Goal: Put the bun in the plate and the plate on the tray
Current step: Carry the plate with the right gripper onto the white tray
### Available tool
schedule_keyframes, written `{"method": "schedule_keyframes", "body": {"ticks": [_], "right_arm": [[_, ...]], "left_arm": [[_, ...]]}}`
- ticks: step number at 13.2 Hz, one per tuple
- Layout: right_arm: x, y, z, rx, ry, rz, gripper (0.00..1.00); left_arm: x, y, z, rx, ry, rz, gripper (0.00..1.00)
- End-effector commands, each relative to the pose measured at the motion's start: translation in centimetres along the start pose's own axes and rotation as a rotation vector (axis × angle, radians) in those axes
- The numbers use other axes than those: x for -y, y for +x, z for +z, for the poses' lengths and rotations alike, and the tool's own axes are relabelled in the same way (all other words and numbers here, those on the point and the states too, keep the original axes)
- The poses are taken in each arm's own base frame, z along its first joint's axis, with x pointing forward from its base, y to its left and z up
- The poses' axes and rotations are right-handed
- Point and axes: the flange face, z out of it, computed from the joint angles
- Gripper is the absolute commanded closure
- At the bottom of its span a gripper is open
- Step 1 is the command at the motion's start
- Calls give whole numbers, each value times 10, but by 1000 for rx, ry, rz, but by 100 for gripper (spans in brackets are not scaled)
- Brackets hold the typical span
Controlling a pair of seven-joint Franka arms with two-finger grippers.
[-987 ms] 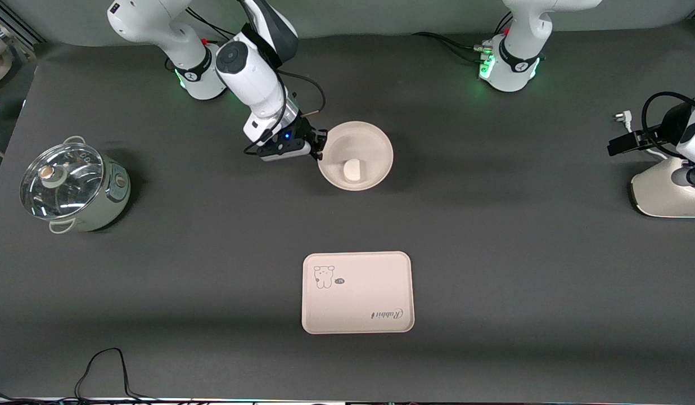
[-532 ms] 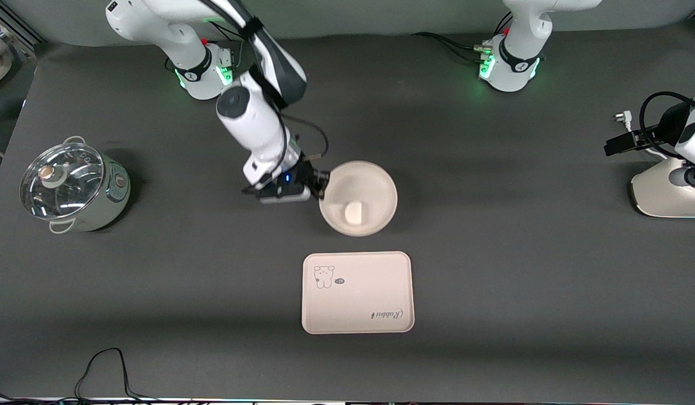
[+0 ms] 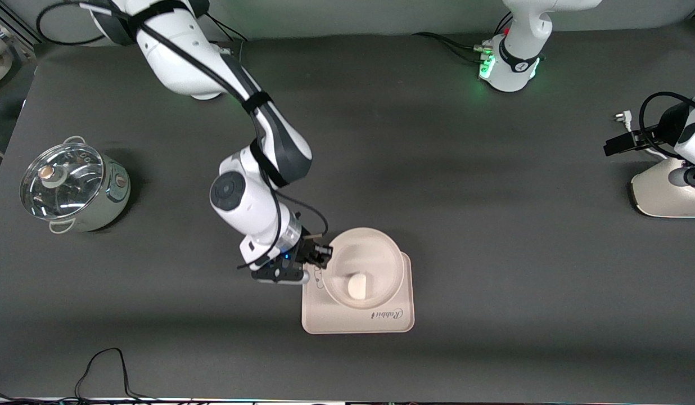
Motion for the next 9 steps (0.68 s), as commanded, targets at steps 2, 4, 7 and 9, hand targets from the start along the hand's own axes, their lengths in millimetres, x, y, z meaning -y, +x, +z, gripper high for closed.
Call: {"method": "schedule_keyframes", "body": {"ticks": [2, 4, 7, 9], "right_arm": [[-1, 14, 38, 11, 25, 0, 100], [-11, 15, 65, -32, 30, 12, 100], [-25, 8, 100, -50, 23, 33, 100], [-31, 2, 116, -48, 14, 36, 100]], "left_arm": [[-1, -2, 0, 8, -10, -2, 0], [-1, -2, -1, 6, -10, 1, 0], [-1, -2, 0, 8, -10, 3, 0], [-1, -2, -1, 6, -10, 6, 0]]}}
